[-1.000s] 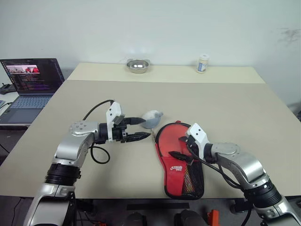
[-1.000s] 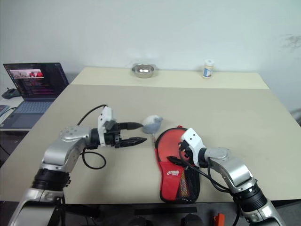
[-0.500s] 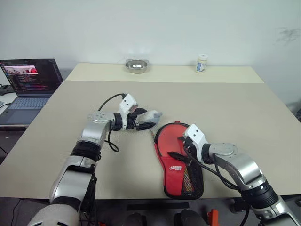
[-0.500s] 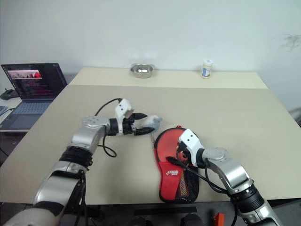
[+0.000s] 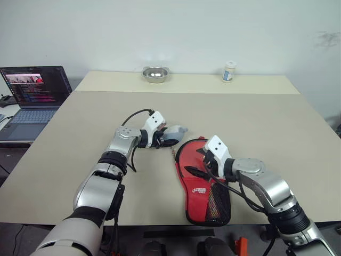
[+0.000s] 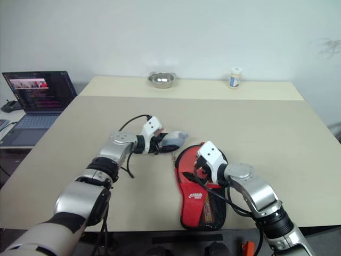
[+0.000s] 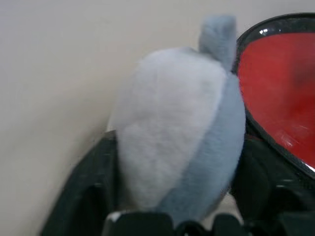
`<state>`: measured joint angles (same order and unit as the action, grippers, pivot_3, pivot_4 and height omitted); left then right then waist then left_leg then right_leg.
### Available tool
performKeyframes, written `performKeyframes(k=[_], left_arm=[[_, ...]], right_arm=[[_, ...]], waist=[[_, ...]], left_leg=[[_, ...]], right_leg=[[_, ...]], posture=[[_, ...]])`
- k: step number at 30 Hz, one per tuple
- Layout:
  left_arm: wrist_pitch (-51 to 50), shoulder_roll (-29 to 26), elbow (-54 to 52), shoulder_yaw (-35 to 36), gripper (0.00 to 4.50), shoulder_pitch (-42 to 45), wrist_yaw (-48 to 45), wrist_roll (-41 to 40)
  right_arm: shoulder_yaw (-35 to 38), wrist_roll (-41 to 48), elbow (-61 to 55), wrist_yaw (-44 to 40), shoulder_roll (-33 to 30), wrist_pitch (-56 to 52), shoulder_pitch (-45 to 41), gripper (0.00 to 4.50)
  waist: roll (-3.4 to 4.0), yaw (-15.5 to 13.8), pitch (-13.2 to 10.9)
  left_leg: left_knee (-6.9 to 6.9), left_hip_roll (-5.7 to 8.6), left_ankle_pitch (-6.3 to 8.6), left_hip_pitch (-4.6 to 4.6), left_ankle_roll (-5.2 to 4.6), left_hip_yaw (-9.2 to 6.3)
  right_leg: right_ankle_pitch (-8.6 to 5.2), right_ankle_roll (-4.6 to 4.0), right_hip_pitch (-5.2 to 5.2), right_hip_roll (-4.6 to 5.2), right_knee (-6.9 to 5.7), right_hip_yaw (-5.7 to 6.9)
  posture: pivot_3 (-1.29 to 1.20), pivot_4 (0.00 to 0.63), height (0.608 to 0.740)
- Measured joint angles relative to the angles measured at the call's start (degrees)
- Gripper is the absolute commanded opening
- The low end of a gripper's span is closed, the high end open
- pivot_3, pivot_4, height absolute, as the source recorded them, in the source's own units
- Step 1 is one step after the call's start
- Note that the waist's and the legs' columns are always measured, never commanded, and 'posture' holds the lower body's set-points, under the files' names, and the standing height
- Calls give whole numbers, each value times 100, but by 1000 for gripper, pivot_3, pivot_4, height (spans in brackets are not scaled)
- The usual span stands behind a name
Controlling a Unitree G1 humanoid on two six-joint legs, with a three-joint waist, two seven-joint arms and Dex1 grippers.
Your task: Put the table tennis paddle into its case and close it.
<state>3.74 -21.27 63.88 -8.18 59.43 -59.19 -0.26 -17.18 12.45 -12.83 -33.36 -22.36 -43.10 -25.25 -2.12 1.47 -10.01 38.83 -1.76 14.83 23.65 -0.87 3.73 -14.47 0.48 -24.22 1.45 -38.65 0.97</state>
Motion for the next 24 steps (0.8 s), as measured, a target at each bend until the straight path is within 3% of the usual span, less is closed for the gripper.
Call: performKeyframes(k=[3,6,14,24], left_arm=[[23,7,-11,16,1092,-5,-34,20],[14,18,-53,9,454,-15,-60,55],[-101,217,58,-196,404,227,413,562],[271,877,1201,-825,395,1078,2358,1776]], right_arm=[[-68,-146,137,31,-21,26,99,4500],[-129,-224,60,-17,-48,99,190,4500],[-253,-236,13,-98,-147,106,273,4500],[-272,-296,242,-261,-167,130,224,4500]], waist=[[0,-2,0],[-3,-1,3],[-15,-41,22],[-22,-130,28]], left_leg=[[1,0,0,0,0,-1],[2,1,0,-2,0,-1],[4,4,0,-29,0,-2],[2,2,0,-84,0,-5]], right_leg=[[0,0,0,1,1,1],[0,0,2,1,-3,1],[-9,15,25,2,-11,2],[-13,32,81,4,-8,3]], posture=[[0,150,740],[0,150,740],[0,150,740],[0,150,740]])
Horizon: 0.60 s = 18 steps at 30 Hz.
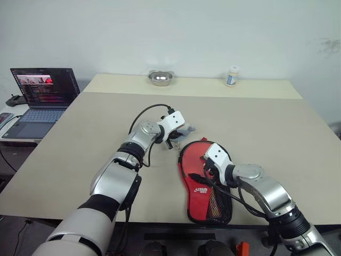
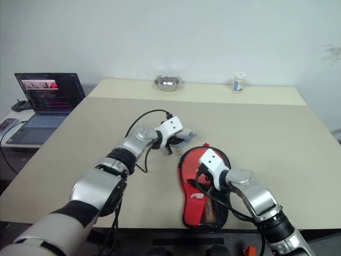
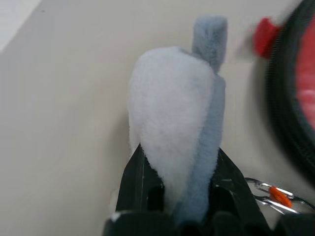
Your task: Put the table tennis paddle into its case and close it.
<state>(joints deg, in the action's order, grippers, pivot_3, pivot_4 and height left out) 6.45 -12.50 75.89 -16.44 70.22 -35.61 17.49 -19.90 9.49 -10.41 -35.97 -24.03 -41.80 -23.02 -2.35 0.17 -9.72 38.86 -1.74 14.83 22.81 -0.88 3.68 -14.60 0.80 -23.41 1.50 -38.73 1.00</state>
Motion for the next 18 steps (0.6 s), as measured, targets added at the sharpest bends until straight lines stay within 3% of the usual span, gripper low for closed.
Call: performKeyframes(k=[9,18], left_arm=[[297,1078,374,-402,395,752,1373,835],[548,1985,464,-525,395,913,1599,1152]], right_arm=[[-49,-55,45,-199,-20,1,-59,4500],[-161,-128,-240,-233,-65,-102,61,4500]], waist=[[-2,-2,0],[-1,-4,0]], left_leg=[[-6,1,1,9,1,5],[-14,0,3,14,3,4]], right_leg=[[0,1,-3,-1,18,-2],[-3,4,-9,-2,27,-1]], posture=[[0,150,740],[0,150,740]])
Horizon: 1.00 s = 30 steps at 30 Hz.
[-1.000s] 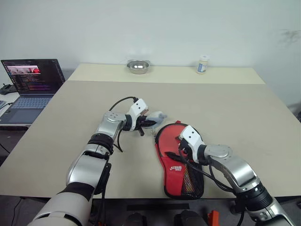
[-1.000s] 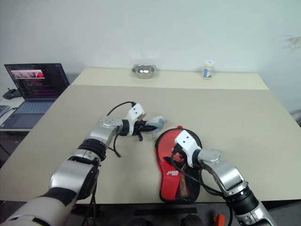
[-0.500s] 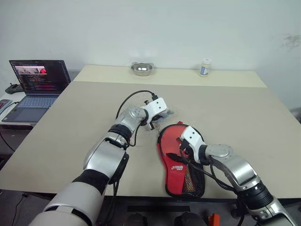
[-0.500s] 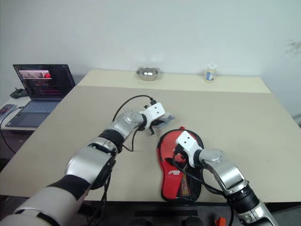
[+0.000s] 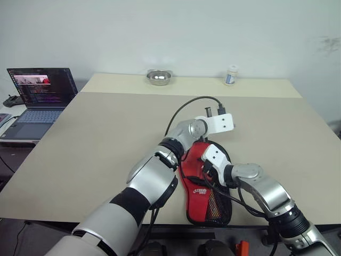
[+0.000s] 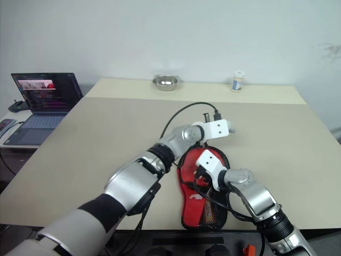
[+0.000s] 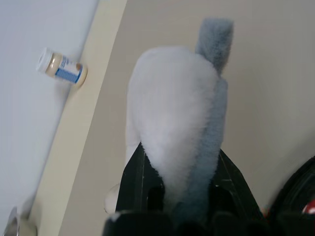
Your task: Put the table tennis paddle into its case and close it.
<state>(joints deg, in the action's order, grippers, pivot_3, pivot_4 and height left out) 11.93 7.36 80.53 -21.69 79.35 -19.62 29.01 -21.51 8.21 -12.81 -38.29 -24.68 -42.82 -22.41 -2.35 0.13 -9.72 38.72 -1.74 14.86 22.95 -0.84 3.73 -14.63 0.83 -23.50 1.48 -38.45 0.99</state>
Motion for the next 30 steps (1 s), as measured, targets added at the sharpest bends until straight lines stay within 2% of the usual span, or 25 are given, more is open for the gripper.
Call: performKeyframes(k=[2,17,21,28,29,30], left_arm=[[65,179,0,24,395,18,-68,-23],[321,247,-1,196,394,6,-1135,-281],[371,246,-6,170,1703,-29,-1353,-286],[528,245,-89,69,4258,-146,-1621,-283],[557,244,-96,66,4469,-157,-1604,-281],[587,240,-100,63,4469,-163,-1573,-275]], right_arm=[[-15,-30,-36,0,2,-25,7,4500],[-36,-50,-46,-8,32,-26,13,4500],[-37,-58,-26,-8,56,-26,1,4500],[-63,-74,25,-35,68,-26,-44,4500],[-63,-74,38,-47,68,-26,-56,4500],[-64,-74,49,-55,67,-25,-64,4500]], waist=[[0,-1,0],[8,1,5],[9,6,5],[18,19,13],[19,20,14],[19,20,14]], left_leg=[[0,2,1,2,0,2],[-12,-1,1,2,0,-3],[-13,-3,1,1,0,-3],[-14,-5,1,-1,-1,-3],[-13,-5,1,-1,-1,-3],[-14,-5,1,-1,-1,-3]], right_leg=[[0,1,1,2,7,-1],[6,8,10,-1,38,5],[6,8,10,-2,38,5],[6,8,10,-5,37,3],[6,8,10,-5,37,3],[6,8,10,-5,37,3]], posture=[[0,150,740],[0,150,740],[0,150,740],[0,150,740],[0,150,740],[0,150,740]])
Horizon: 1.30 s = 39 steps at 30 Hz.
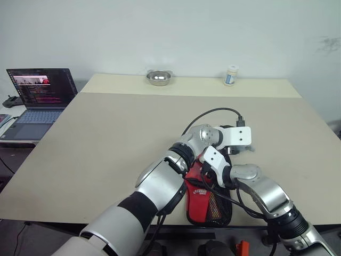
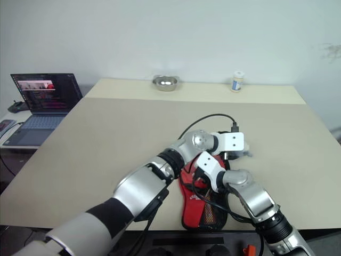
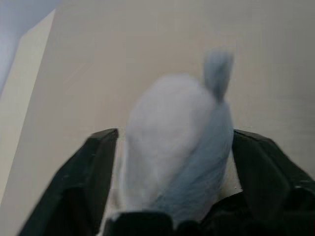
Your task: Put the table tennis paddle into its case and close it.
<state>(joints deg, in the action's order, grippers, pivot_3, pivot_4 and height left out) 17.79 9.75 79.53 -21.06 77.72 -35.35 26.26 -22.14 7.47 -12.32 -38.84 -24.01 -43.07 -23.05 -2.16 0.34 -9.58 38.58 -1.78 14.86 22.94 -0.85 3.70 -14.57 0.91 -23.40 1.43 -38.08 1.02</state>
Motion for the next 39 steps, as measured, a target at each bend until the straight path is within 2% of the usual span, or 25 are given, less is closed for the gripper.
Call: performKeyframes(k=[8,13,19,22,24,26,29,31,36,37,39], left_arm=[[130,-69,-25,38,4469,-27,275,18],[114,-232,-50,319,4469,-57,474,-172],[45,-1197,-257,877,4469,-54,512,-654],[99,-1678,-443,1280,4469,-121,-25,-1078],[166,-1830,-617,1487,4469,-292,-688,-1416],[263,-1910,-947,1648,4469,-666,-1789,-1858],[277,-1967,-1442,1673,4469,-1244,-3074,-2295],[97,-2083,-1837,1669,4469,-1528,-3619,-2503],[-505,-2162,-3148,1459,4469,-2161,-4330,-2840],[-667,-2137,-3454,1353,4469,-2457,-4405,-2860],[-898,-2072,-3548,1219,4469,-2738,-4402,-2858]], right_arm=[[3,0,109,-25,67,0,-90,4500],[51,32,135,31,197,-55,-136,4500],[343,259,-168,261,449,-700,-204,4500],[696,387,-608,449,404,-1219,-187,4500],[985,577,-1077,506,377,-1469,-177,4500],[1247,857,-1675,495,289,-1746,-177,4500],[1759,1283,-2441,379,-168,-2163,-142,4500],[2175,1562,-2807,261,-494,-2404,-32,4500],[2948,2110,-3297,-66,-1256,-2619,290,4500],[3302,2143,-3251,-95,-1483,-2631,409,4500],[3609,2115,-3084,5,-1599,-2602,417,4500]], waist=[[5,21,7],[5,60,7],[7,137,-3],[8,122,-6],[9,110,-6],[12,79,-8],[15,31,-12],[14,5,-13],[17,-20,-12],[17,-22,-12],[17,-24,-12]], left_leg=[[0,-4,0,-4,0,-1],[0,-7,0,-4,0,-3],[-14,-11,-1,5,1,-2],[-19,0,-3,50,4,1],[-12,2,-16,92,27,-2],[-13,7,-19,103,39,-2],[-12,13,-9,115,36,-2],[-10,14,-4,115,28,-5],[-5,11,-3,93,25,-23],[-1,10,-3,88,25,-22],[13,6,-3,92,24,-23]], right_leg=[[2,3,2,-3,-1,-2],[3,3,1,-3,-3,-2],[3,2,-14,1,-2,-3],[19,-25,-61,0,-4,-1],[22,-29,-92,2,-3,4],[21,-29,-95,9,8,9],[20,-28,-97,17,23,11],[20,-27,-96,18,22,12],[19,-27,-73,8,10,21],[19,-27,-68,9,9,20],[20,-27,-69,4,5,19]], posture=[[0,150,740],[0,150,740],[0,150,740],[0,150,740],[0,150,740],[0,150,740],[0,150,740],[0,150,740],[0,150,740],[0,150,740],[0,150,740]])
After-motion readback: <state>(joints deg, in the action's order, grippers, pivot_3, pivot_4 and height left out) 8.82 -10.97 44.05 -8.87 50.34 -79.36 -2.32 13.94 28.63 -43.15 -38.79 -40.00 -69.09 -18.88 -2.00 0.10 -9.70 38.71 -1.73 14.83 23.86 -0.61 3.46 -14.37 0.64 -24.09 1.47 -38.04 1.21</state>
